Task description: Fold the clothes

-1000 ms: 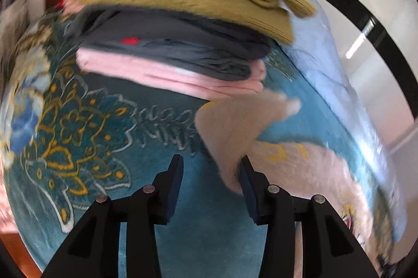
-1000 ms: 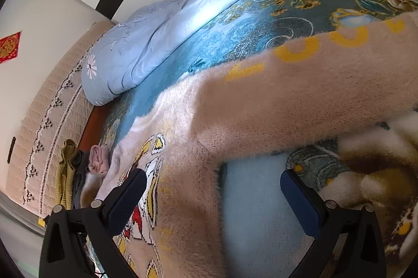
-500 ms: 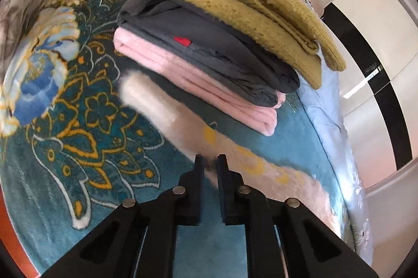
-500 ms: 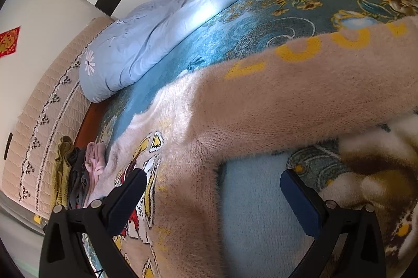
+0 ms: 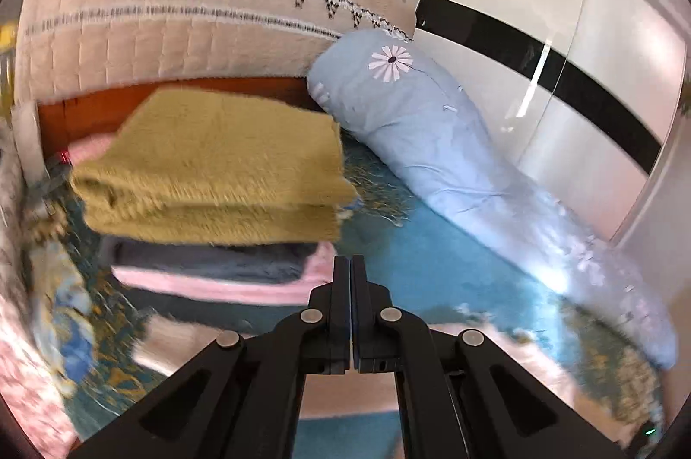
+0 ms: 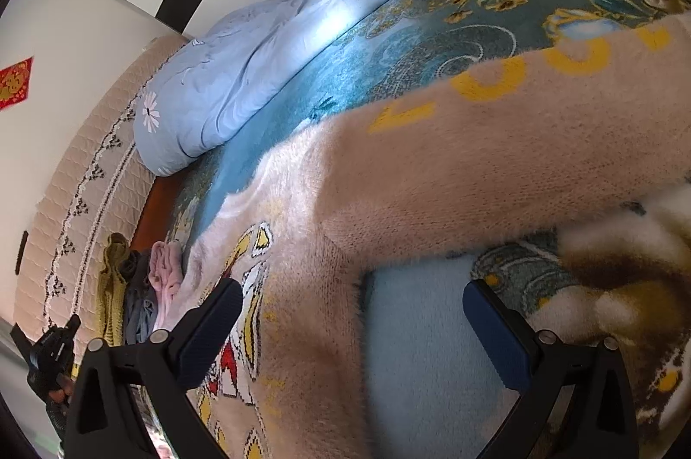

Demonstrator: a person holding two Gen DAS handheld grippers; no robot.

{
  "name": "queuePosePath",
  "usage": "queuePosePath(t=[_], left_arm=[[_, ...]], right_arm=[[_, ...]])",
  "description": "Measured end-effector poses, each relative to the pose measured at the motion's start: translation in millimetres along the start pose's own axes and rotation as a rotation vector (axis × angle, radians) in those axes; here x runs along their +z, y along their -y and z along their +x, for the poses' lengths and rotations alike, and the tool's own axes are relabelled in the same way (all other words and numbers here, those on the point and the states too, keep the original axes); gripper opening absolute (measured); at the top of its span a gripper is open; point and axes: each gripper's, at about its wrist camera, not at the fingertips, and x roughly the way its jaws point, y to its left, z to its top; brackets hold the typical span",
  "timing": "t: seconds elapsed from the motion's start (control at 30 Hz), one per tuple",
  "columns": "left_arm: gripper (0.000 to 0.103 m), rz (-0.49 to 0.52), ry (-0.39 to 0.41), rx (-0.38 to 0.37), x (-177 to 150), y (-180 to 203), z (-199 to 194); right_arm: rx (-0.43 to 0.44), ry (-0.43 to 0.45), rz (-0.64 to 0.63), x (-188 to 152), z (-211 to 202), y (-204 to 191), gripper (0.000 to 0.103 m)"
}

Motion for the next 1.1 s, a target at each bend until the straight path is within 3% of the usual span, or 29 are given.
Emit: queuePosePath(t=[0.17,0.27,0.4,0.5,0.63,0.7,0.73,0.77,0.8,0.97,1.1], left_arm=[[0.000,-0.248,-0.101,-0.081,-42,-66,17],[0.002,-0.387,-0.142,-0.071,-71,-115,26],[0.040,-0.556,-0.178,-0.058,-99,-153,28],[0.047,-0.612,-0.205,-0.052,-109,-163,35],[0.048,-0.675,-0.235,-0.082,-116,-165,53],[0.046,-0.705,-0.242,-0.045,-118,-164,61],[0.038,-0.712,-0.233,-0.025,-118,-164,62],[0.029,-0.711,-0.225,-0.002,-118,-163,63],[0.014,-0.686,-0.217,0.024,-115,-159,63],[0.010,-0.429,-0.147,0.083,-79,-109,45],[0.010,-0.186,-0.036,0.047,-37,-36,15]], right_arm=[[0.002,0.002,0.008,0,-1,0,0.103],[-0.006,0.003,0.005,1,0,0,0.103],[-0.014,0.003,-0.009,0,1,-2,0.103],[-0.018,0.003,-0.013,0,1,-2,0.103],[-0.028,0.002,-0.028,0,2,-4,0.103],[-0.026,0.002,-0.026,0,2,-3,0.103],[-0.023,0.002,-0.024,1,2,-2,0.103],[-0.021,0.002,-0.020,1,2,-2,0.103],[-0.020,0.002,-0.018,2,3,-1,0.103],[-0.017,0.001,-0.010,3,3,-1,0.103],[-0.009,0.002,0.005,5,3,1,0.103]])
